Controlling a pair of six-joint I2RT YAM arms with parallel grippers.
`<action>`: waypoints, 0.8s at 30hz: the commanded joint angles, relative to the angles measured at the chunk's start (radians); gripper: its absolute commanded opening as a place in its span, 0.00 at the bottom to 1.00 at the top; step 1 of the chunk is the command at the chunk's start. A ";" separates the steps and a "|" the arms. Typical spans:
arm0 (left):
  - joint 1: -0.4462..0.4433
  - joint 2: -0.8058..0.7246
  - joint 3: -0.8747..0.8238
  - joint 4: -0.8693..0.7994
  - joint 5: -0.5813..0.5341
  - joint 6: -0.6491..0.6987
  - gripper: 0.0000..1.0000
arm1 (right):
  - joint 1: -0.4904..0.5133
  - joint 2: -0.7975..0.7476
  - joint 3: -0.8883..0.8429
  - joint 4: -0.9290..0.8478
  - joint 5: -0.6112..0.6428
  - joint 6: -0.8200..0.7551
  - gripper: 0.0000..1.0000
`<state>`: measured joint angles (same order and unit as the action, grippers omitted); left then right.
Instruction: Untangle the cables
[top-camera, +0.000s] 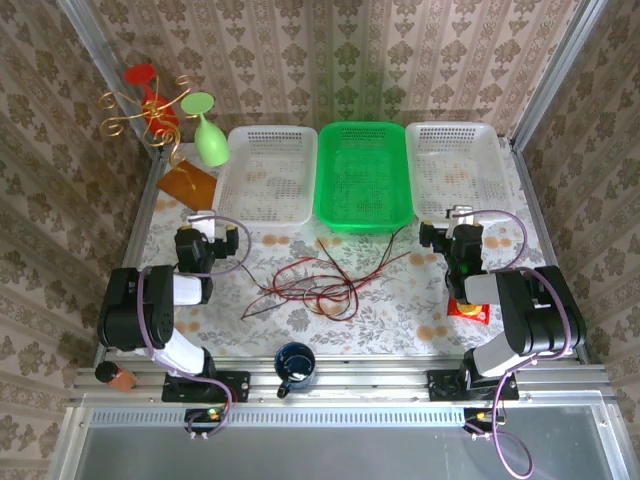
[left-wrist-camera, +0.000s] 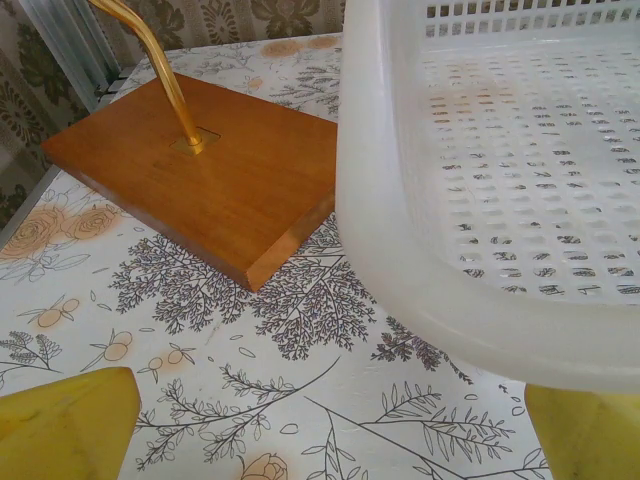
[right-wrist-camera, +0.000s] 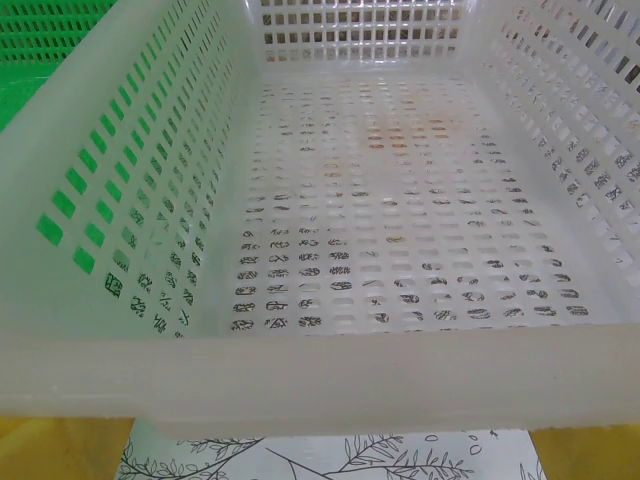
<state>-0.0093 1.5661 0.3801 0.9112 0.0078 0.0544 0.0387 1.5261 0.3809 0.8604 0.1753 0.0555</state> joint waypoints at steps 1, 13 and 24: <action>0.006 -0.008 0.014 0.002 0.017 0.011 1.00 | -0.003 0.004 0.018 0.011 -0.004 -0.003 1.00; 0.008 -0.010 0.014 0.003 0.034 0.016 1.00 | -0.003 0.003 0.017 0.011 -0.005 -0.003 1.00; 0.007 -0.009 0.014 0.004 0.015 0.010 1.00 | -0.003 0.002 0.012 0.015 -0.005 -0.003 1.00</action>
<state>-0.0093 1.5661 0.3801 0.9112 0.0219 0.0544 0.0387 1.5261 0.3809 0.8608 0.1753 0.0555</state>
